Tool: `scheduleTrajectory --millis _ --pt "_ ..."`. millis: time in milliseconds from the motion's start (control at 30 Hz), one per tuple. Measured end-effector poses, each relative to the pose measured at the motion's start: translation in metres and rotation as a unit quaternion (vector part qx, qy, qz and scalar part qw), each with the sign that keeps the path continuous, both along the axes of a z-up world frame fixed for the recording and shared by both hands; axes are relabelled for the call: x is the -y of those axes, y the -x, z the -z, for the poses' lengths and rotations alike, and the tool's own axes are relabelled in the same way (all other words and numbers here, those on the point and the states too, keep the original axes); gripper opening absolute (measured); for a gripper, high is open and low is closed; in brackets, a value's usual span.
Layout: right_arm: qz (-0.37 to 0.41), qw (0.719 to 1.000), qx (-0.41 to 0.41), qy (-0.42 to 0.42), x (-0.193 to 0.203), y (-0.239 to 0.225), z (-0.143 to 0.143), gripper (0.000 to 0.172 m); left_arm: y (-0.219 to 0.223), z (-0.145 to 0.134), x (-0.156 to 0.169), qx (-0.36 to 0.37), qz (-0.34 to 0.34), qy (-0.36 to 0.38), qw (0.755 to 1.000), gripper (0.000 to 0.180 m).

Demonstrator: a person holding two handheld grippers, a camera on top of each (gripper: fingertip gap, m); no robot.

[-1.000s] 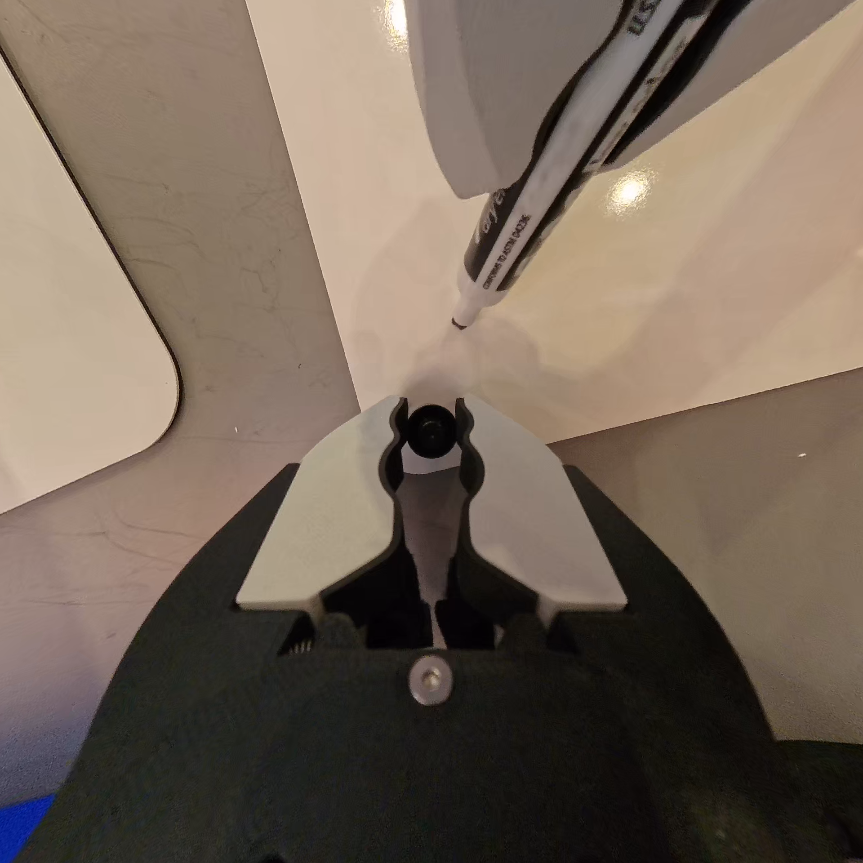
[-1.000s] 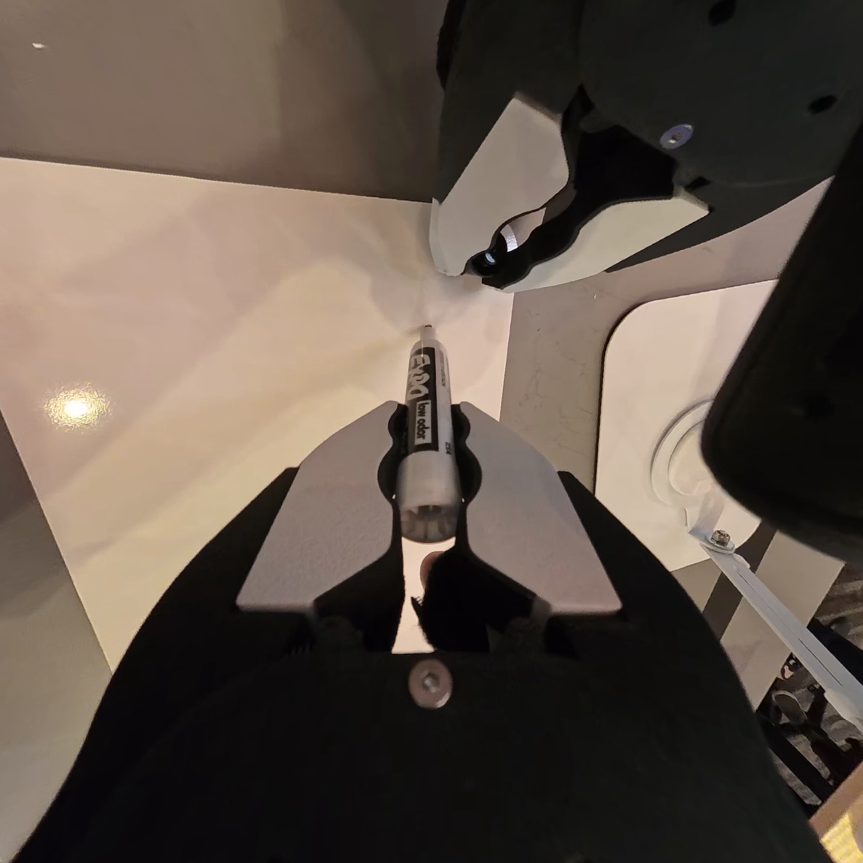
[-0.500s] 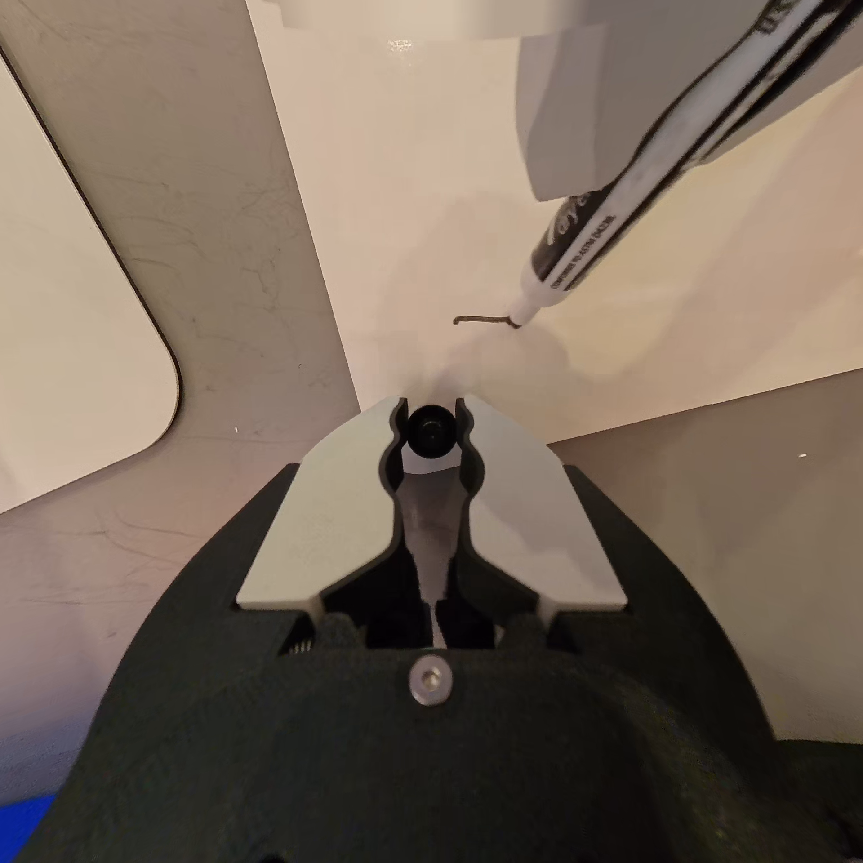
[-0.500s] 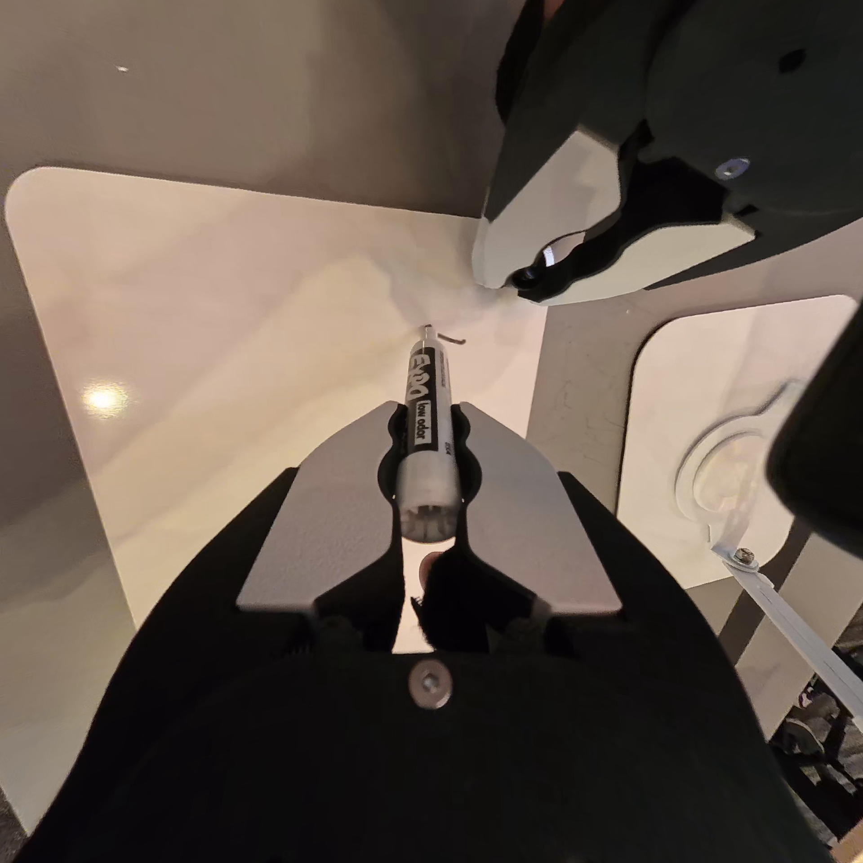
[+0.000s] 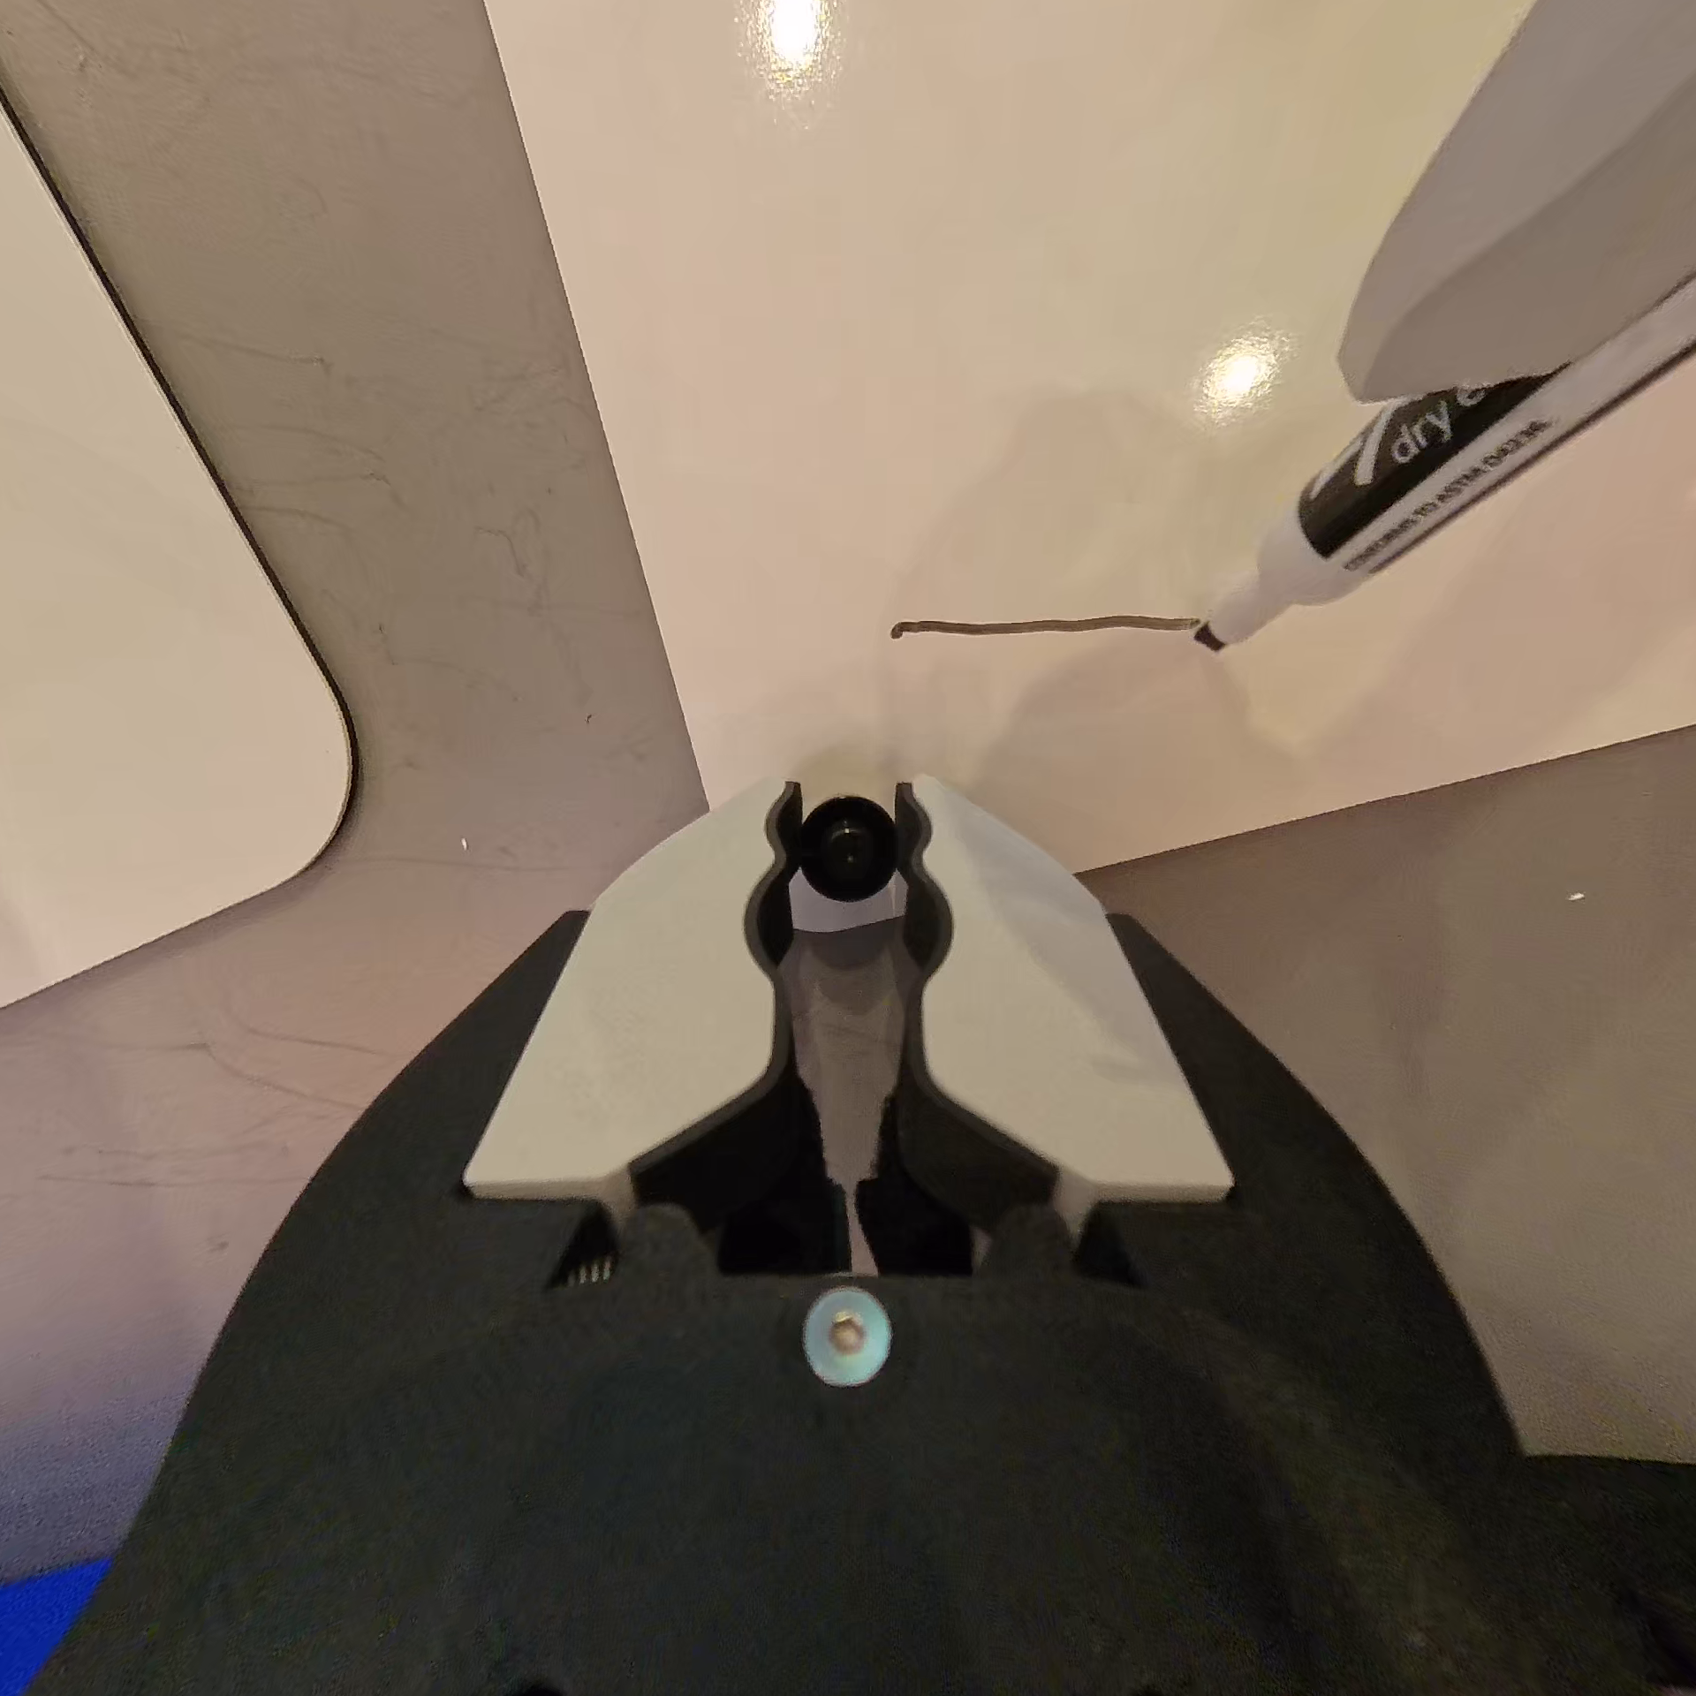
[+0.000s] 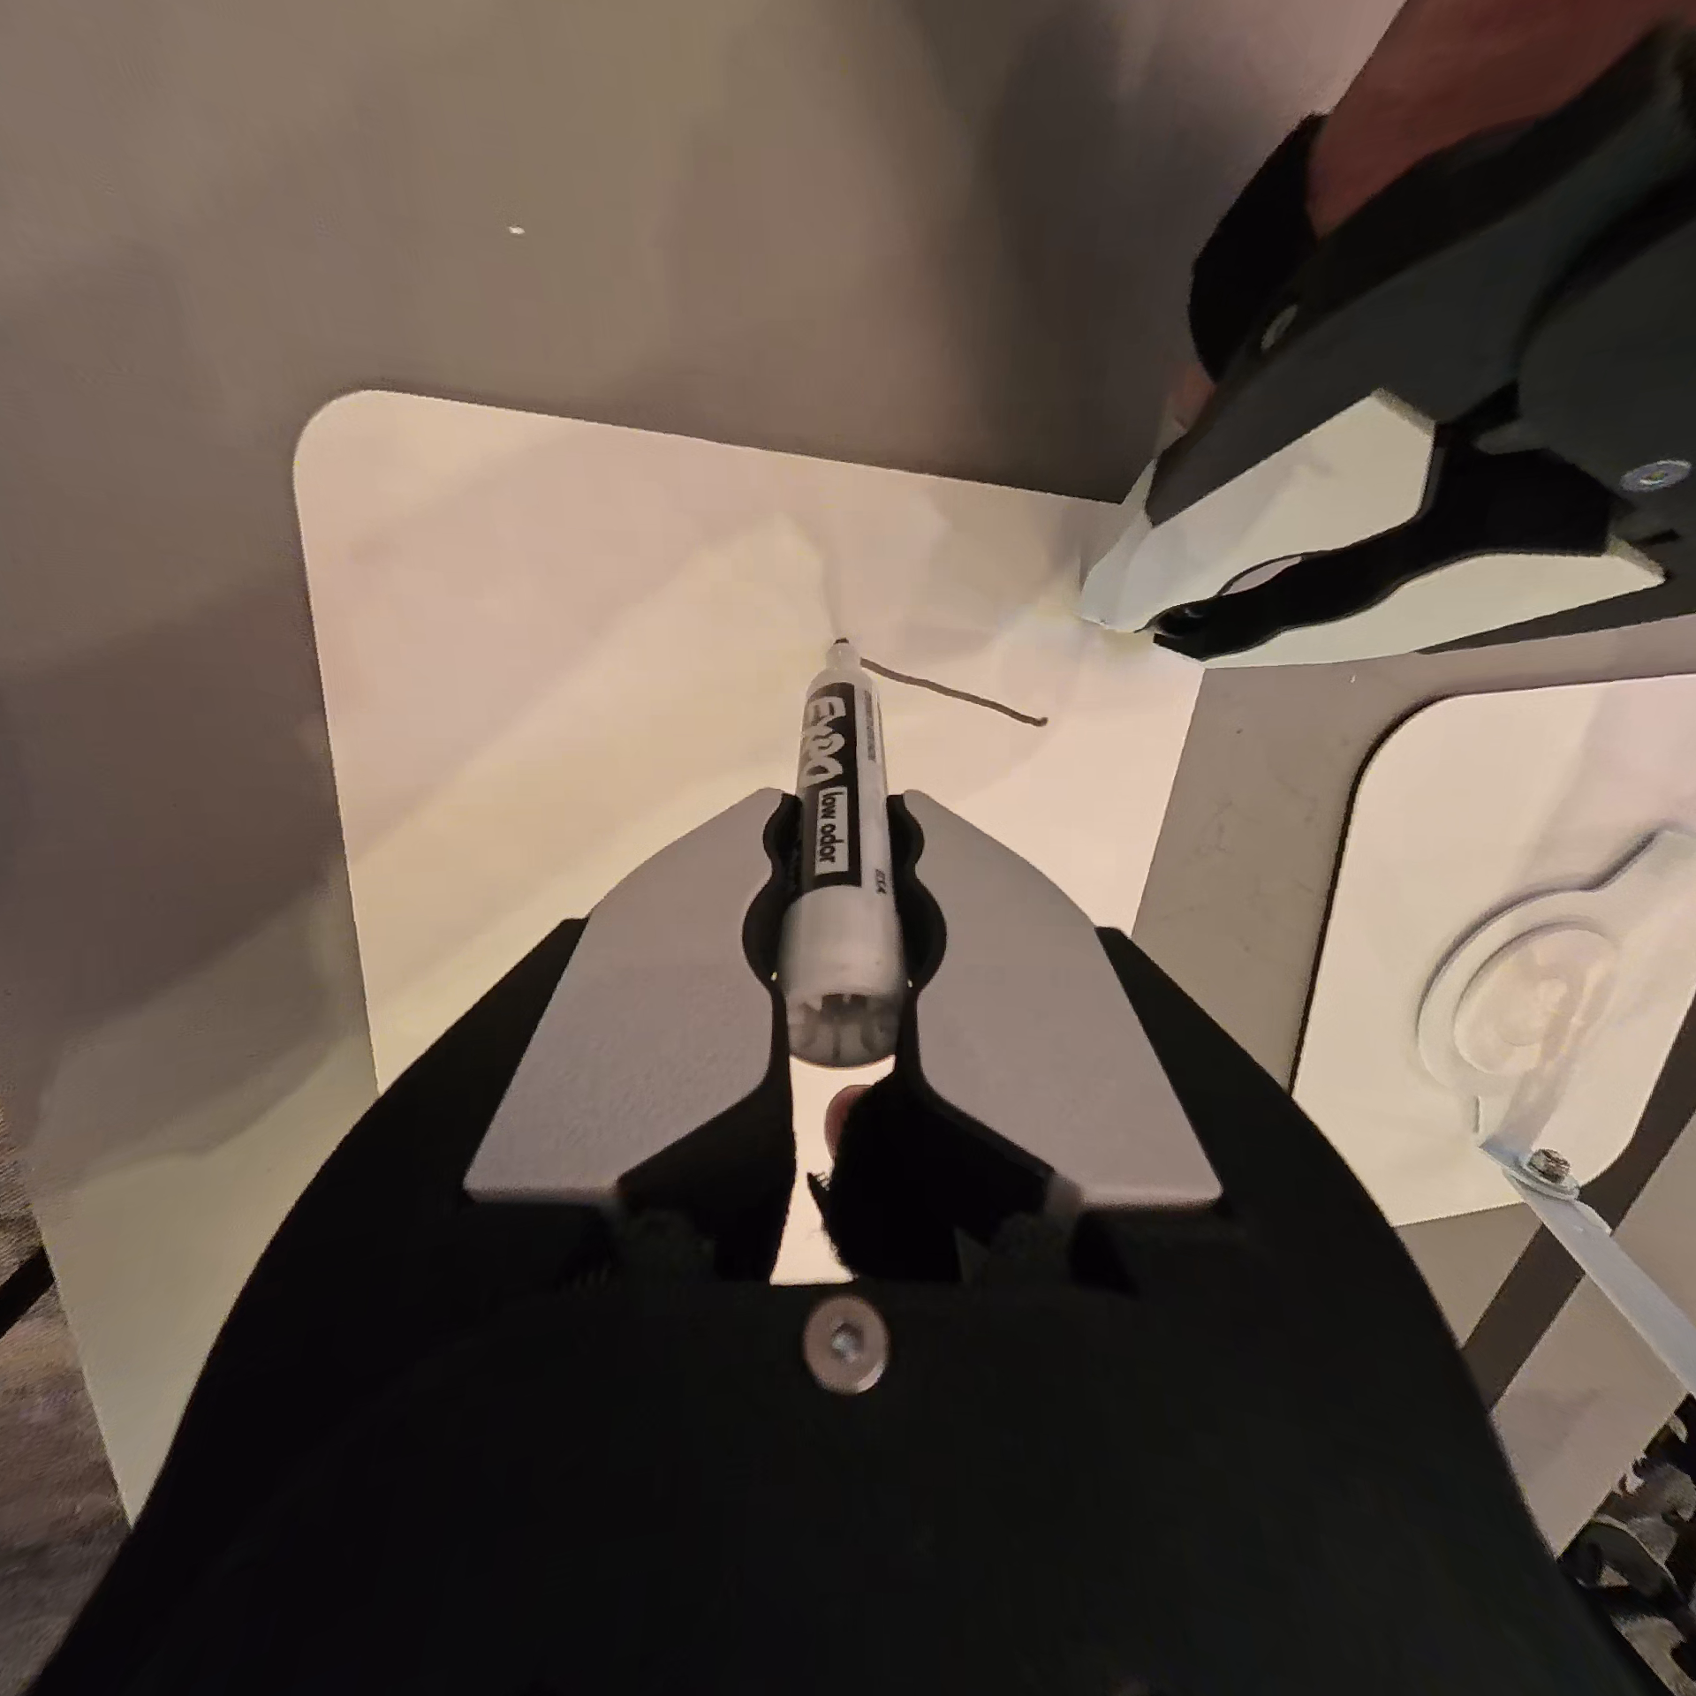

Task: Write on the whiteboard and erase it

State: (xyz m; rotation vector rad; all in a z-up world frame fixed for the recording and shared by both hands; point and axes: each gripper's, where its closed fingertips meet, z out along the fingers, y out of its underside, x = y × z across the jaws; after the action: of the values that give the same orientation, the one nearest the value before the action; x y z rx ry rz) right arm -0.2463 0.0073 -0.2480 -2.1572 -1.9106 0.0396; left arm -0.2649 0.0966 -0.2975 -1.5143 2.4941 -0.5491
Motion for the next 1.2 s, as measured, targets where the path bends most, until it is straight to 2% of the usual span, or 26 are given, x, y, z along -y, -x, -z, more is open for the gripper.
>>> scheduleTrajectory --millis 167,667,933,1200 --pt "0.021 0.999 -0.012 -0.039 -0.017 -0.007 -0.009 0.021 0.000 0.000 0.000 0.000 -0.001 0.000 1.000 0.020" --pt "0.044 0.998 0.004 -0.054 -0.048 -0.028 0.002 0.021 0.000 0.000 0.000 0.001 -0.001 0.003 1.000 0.020" --pt "0.043 0.998 0.002 -0.041 -0.043 -0.029 0.002 0.021 0.000 0.000 0.000 0.001 0.000 0.003 1.000 0.020" --pt "0.043 0.999 0.002 -0.026 -0.022 -0.032 0.001 0.021 0.000 0.000 0.000 0.001 0.000 0.003 1.000 0.020"
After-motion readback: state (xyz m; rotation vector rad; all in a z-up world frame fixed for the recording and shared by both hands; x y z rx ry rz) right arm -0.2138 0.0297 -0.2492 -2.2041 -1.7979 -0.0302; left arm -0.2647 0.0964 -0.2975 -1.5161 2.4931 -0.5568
